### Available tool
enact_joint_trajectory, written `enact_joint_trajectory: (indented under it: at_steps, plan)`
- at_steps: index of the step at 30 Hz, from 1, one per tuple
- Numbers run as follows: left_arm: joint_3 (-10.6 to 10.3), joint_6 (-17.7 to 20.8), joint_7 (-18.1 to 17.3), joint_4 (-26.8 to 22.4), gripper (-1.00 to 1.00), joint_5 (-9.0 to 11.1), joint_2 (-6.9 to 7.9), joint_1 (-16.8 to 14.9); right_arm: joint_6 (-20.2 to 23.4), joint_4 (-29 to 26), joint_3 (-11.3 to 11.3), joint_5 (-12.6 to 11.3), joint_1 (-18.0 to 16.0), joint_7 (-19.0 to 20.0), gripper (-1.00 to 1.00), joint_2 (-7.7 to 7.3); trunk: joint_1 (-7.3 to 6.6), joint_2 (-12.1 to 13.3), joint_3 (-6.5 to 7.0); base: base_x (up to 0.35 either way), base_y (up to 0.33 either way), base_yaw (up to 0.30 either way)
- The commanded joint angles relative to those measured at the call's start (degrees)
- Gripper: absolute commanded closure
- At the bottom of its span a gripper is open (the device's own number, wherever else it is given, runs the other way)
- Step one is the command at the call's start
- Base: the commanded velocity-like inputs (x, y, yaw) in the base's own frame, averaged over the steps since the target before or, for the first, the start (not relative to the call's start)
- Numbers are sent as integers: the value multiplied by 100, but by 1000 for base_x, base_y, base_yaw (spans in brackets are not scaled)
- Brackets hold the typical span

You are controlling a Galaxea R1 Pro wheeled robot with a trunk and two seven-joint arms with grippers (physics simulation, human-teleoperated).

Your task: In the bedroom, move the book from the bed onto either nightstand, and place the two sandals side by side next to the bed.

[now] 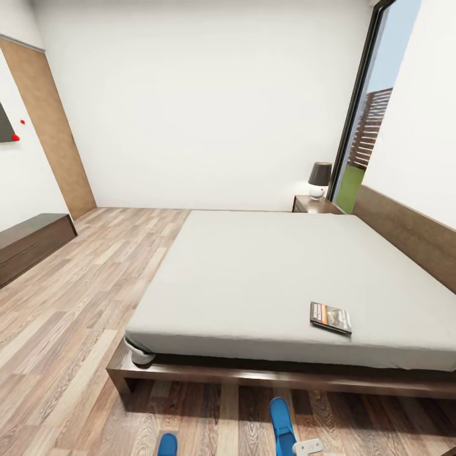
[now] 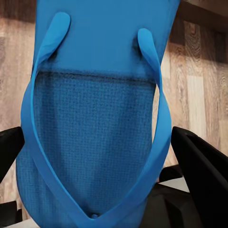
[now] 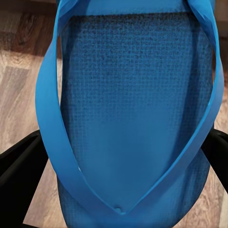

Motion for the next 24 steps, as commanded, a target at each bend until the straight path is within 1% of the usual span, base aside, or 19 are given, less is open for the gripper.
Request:
enact_joint_trajectory:
  at_steps: [1, 4, 7, 9, 11, 14, 15, 17, 24]
  plan:
    - [-29, -10, 8, 0, 100, 39, 4, -8, -41, 27, 37, -53, -11, 27, 100, 2, 0, -3, -6, 0, 0, 0]
    - [-23, 13, 91, -67, 100, 37, 6, -32, -43, 28, 37, -53, -11, 27, 100, 2, 0, -3, -6, 0, 0, 0]
    - [-21, 103, 196, -253, 100, 30, 5, -49, -40, 27, 37, -53, -11, 27, 100, 2, 0, -3, -6, 0, 0, 0]
    - [-21, 398, 226, -489, 100, 24, 5, -53, -39, 28, 37, -53, -11, 27, 100, 2, 0, -3, -6, 0, 0, 0]
    - [-22, 843, 248, -863, 100, 17, 5, -54, -42, 29, 37, -53, -11, 27, 100, 2, 0, -3, -6, 0, 0, 0]
    - [-27, 1286, 270, -1262, 100, 6, 5, -55, -40, 29, 37, -53, -11, 27, 100, 2, 0, -3, -6, 0, 0, 0]
    - [-28, 1378, 276, -1348, 100, 2, 5, -55, -41, 29, 37, -53, -11, 27, 100, 2, 0, -3, -6, 0, 0, 0]
    - [-35, 1507, 287, -1468, 100, -6, 5, -55, -40, 29, 37, -53, -11, 27, 100, 2, 0, -3, -6, 0, 0, 0]
    - [-40, 1527, 348, -1476, 100, -8, 4, -55, -44, 28, 37, -53, -11, 21, 100, 2, 154, -284, -131, 0, 0, 0]
